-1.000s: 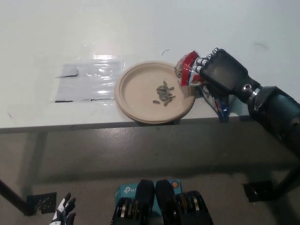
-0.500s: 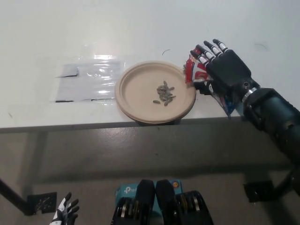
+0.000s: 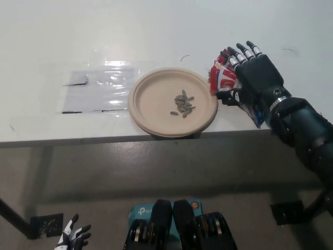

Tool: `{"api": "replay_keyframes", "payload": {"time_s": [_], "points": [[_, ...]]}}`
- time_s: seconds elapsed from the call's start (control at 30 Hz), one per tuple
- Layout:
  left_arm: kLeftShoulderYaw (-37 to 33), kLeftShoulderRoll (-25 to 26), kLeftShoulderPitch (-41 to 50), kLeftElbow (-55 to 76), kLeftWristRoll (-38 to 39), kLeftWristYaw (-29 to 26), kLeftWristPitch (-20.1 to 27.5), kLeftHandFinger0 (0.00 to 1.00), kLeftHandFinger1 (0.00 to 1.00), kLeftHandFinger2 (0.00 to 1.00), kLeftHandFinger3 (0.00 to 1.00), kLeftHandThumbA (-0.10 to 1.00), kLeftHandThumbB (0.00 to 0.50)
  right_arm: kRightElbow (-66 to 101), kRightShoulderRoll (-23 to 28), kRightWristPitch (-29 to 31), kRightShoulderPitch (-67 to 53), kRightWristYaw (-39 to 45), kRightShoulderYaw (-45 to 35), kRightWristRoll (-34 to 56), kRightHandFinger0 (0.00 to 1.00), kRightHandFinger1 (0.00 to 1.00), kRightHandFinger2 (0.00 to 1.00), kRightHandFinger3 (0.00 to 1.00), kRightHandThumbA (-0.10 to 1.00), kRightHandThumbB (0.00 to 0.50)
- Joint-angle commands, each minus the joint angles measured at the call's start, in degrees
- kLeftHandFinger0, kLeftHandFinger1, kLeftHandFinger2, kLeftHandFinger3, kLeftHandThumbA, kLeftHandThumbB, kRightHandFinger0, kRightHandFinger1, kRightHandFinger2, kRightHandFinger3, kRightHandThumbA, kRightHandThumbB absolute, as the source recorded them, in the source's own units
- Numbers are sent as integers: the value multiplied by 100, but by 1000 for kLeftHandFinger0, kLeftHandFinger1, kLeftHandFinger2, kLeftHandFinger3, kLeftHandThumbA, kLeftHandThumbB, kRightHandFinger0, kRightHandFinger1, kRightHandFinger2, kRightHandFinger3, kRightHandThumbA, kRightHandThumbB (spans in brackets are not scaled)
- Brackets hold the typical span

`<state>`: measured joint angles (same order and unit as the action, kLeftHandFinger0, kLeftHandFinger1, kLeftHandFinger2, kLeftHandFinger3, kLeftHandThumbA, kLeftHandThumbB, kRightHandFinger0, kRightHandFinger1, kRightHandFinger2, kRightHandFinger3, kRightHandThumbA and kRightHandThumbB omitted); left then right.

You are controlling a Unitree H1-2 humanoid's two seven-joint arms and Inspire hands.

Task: The robot picks up a small bag of sunflower seeds on the right hand side and take it to the empty plate on the left hand side then pours some sunflower seeds on to the plate.

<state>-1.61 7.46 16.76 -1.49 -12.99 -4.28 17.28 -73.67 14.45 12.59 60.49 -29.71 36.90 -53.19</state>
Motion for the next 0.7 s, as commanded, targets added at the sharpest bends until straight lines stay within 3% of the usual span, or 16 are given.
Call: {"api": "replay_keyframes", "payload": {"time_s": [0.0,0.07,0.13,0.23,0.37,0.47,0.67], "points": [[10,118,-39,162,-62,38,173,769,767,803,1000,1000,43,1422,203,342,12,1981,-1211,1986,1000,1000,1000,1000,884,500],[21,101,-37,191,-23,46,112,783,771,803,1000,1000,52,2613,320,11,-270,3321,-1633,3057,1000,1000,1000,1000,901,500],[28,106,-43,178,-10,41,140,780,771,801,1000,1000,30,3525,425,-490,-440,4011,-1758,3598,1000,1000,1000,1000,922,500],[41,118,-64,121,13,23,246,758,764,799,1000,1000,30,4536,491,-1070,-686,4884,-1975,4588,1000,1000,1000,1000,861,500],[56,105,-104,107,52,16,246,742,765,806,1000,1000,38,5370,581,-1623,-866,5371,-2005,5030,1000,1000,1000,1000,864,500],[63,84,-145,162,14,4,129,748,772,815,1000,1000,54,5941,546,-2170,-1029,5750,-2188,5779,1000,1000,1000,1000,717,485],[90,84,-209,186,-15,-25,95,793,818,870,1000,1000,73,6719,519,-2261,-1371,5630,-2329,6186,1000,1000,1000,1000,808,500]]}}
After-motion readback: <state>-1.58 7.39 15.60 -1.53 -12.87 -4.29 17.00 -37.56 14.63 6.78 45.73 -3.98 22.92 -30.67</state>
